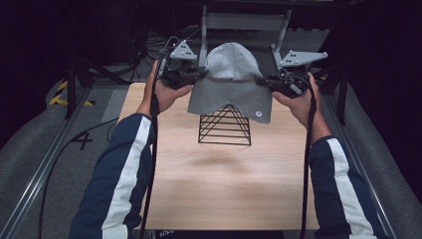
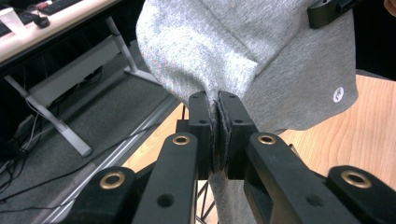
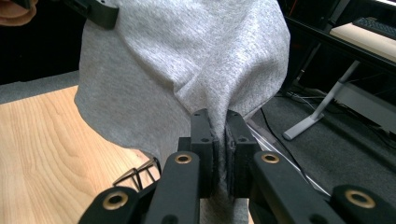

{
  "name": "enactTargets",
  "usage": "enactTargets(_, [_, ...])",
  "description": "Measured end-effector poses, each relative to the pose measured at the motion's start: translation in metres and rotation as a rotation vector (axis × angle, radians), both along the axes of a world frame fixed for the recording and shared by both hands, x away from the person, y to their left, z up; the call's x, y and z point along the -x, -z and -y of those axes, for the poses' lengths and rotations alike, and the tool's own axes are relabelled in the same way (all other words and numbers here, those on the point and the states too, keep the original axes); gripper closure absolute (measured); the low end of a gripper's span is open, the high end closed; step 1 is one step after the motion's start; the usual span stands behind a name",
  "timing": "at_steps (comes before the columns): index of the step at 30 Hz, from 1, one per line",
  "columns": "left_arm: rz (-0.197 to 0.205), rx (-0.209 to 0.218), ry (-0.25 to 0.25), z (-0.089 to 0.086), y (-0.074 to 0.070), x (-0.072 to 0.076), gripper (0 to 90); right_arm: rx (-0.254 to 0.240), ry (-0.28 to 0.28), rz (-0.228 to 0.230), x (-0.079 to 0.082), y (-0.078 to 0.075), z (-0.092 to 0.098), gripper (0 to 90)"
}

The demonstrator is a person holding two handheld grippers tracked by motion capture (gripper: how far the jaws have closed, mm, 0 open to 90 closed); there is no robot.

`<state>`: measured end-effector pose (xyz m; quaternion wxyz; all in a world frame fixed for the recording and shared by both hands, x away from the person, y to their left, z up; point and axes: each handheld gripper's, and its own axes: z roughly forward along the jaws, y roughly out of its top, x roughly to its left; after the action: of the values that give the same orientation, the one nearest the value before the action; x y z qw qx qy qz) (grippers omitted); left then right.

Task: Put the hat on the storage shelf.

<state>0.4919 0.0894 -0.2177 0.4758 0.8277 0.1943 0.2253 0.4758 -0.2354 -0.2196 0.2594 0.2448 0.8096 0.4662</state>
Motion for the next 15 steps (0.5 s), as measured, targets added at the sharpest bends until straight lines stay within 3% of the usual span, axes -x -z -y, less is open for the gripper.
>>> enactTargets(10, [0.011, 0.023, 0.028, -0.005, 0.001, 0.011, 85.1, -0.013, -0.003, 0.009, 0.008, 0.002, 0.008, 84.5])
enactTargets(15, [0.018, 0.024, 0.049, -0.007, 0.002, 0.018, 85.0, 0.009, -0.013, 0.015, 0.014, 0.003, 0.008, 84.5])
